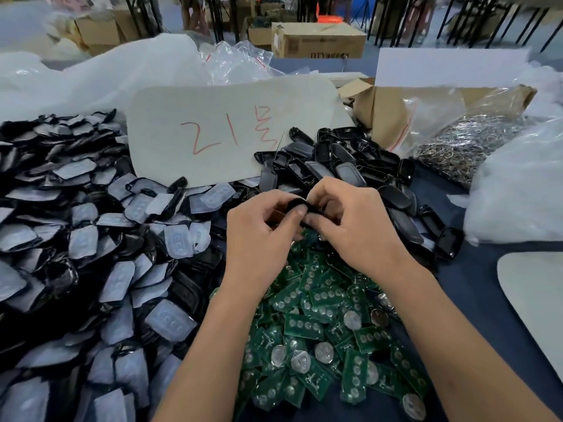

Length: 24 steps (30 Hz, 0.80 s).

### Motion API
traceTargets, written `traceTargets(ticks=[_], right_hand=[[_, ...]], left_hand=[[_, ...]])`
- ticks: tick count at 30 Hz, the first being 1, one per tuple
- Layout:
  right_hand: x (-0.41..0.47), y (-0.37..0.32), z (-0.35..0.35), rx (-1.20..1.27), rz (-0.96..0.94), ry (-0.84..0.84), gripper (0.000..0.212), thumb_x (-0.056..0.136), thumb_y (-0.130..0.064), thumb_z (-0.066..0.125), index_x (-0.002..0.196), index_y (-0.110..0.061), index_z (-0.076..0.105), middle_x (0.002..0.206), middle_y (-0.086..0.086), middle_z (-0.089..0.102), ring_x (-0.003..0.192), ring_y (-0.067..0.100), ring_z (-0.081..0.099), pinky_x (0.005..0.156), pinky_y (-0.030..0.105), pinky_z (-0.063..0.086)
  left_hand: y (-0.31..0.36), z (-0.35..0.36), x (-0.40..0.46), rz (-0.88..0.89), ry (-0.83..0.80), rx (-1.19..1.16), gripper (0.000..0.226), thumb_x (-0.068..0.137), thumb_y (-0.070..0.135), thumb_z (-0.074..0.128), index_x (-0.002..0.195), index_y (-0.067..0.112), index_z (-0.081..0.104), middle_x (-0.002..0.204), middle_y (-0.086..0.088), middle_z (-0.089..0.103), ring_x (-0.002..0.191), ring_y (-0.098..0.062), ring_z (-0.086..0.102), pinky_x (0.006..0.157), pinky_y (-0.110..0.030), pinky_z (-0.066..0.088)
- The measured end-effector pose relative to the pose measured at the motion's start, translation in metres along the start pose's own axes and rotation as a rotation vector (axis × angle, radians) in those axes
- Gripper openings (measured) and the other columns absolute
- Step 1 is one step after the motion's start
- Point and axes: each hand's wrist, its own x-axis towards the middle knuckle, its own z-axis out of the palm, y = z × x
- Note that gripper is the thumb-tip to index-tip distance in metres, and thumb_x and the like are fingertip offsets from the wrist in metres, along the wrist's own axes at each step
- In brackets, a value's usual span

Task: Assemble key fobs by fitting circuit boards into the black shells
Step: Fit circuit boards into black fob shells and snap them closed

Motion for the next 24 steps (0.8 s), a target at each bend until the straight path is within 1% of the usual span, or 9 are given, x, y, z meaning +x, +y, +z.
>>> traceTargets(ticks=[5, 7, 9, 11, 13, 15, 18, 22, 24], right_hand=[[0.001, -0.003, 0.002, 0.017, 0.045, 0.021, 0.030, 0.084, -0.015, 0.084, 0.106, -0.023, 0.064, 0.090, -0.010, 0.068, 0.064, 0.013, 0.064, 0.061, 0.019, 0.049], [0.001, -0.006, 0.000, -0.012, 0.040, 0.005, 0.032, 0.084, -0.017, 0.085, 0.105, -0.024, 0.064, 0.089, -0.012, 0.069, 0.063, 0.013, 0.062, 0.060, 0.013, 0.044], [0.000, -0.008, -0.004, -0.115, 0.000, -0.050, 0.028, 0.083, -0.018, 0.086, 0.099, -0.026, 0.065, 0.084, -0.015, 0.067, 0.064, 0.010, 0.059, 0.062, 0.015, 0.043], [0.000, -0.010, -0.009, -0.234, -0.040, -0.174, 0.023, 0.082, -0.019, 0.086, 0.092, -0.030, 0.069, 0.083, -0.019, 0.063, 0.069, 0.003, 0.054, 0.067, 0.021, 0.043], [-0.001, -0.010, -0.012, -0.322, -0.029, -0.337, 0.020, 0.084, -0.023, 0.084, 0.095, -0.034, 0.072, 0.095, -0.018, 0.062, 0.078, -0.006, 0.049, 0.072, 0.025, 0.040], [0.000, -0.010, -0.015, -0.344, -0.001, -0.421, 0.019, 0.087, -0.027, 0.082, 0.099, -0.038, 0.072, 0.104, -0.017, 0.059, 0.086, -0.012, 0.046, 0.073, 0.022, 0.037], [0.001, -0.009, -0.014, -0.356, -0.005, -0.442, 0.018, 0.089, -0.027, 0.080, 0.099, -0.037, 0.070, 0.098, -0.022, 0.058, 0.090, -0.017, 0.045, 0.070, 0.011, 0.030], [0.000, -0.007, -0.010, -0.327, -0.001, -0.436, 0.023, 0.088, -0.032, 0.080, 0.100, -0.040, 0.063, 0.090, -0.020, 0.060, 0.093, -0.003, 0.047, 0.075, 0.013, 0.033], [0.000, -0.007, -0.008, -0.323, -0.002, -0.440, 0.023, 0.087, -0.037, 0.081, 0.096, -0.043, 0.061, 0.094, -0.019, 0.057, 0.097, 0.005, 0.046, 0.082, 0.027, 0.042]], left_hand=[[0.000, -0.004, 0.001, -0.063, 0.044, -0.007, 0.016, 0.094, 0.015, 0.074, 0.084, 0.027, 0.075, 0.071, 0.002, 0.073, 0.064, -0.014, 0.073, 0.061, -0.035, 0.064], [0.000, -0.005, 0.002, -0.096, 0.068, 0.021, 0.013, 0.094, 0.017, 0.074, 0.082, 0.023, 0.073, 0.070, 0.000, 0.072, 0.064, -0.017, 0.073, 0.064, -0.044, 0.064], [-0.001, -0.007, 0.002, -0.115, 0.099, 0.055, 0.014, 0.094, 0.021, 0.073, 0.080, 0.022, 0.071, 0.071, 0.000, 0.072, 0.069, -0.024, 0.073, 0.068, -0.050, 0.062], [-0.002, -0.009, 0.001, -0.140, 0.138, 0.056, 0.015, 0.094, 0.022, 0.072, 0.079, 0.023, 0.068, 0.075, 0.001, 0.071, 0.072, -0.028, 0.072, 0.069, -0.052, 0.061], [-0.001, -0.010, -0.002, -0.183, 0.153, -0.015, 0.016, 0.095, 0.019, 0.070, 0.080, 0.023, 0.066, 0.080, -0.003, 0.071, 0.073, -0.032, 0.072, 0.063, -0.046, 0.062], [0.000, -0.010, -0.004, -0.229, 0.137, -0.120, 0.015, 0.098, 0.013, 0.065, 0.084, 0.018, 0.063, 0.087, -0.012, 0.071, 0.073, -0.031, 0.075, 0.057, -0.033, 0.060], [0.000, -0.010, -0.003, -0.280, 0.100, -0.266, 0.007, 0.104, 0.007, 0.054, 0.098, 0.007, 0.055, 0.097, -0.026, 0.063, 0.077, -0.034, 0.077, 0.061, -0.038, 0.063], [0.002, -0.010, 0.001, -0.306, 0.130, -0.336, 0.009, 0.107, 0.005, 0.045, 0.115, 0.005, 0.050, 0.108, -0.034, 0.057, 0.076, -0.033, 0.078, 0.063, -0.037, 0.064], [0.002, -0.011, 0.001, -0.312, 0.146, -0.331, 0.010, 0.107, 0.004, 0.044, 0.115, 0.008, 0.049, 0.112, -0.036, 0.060, 0.075, -0.032, 0.078, 0.061, -0.040, 0.064]])
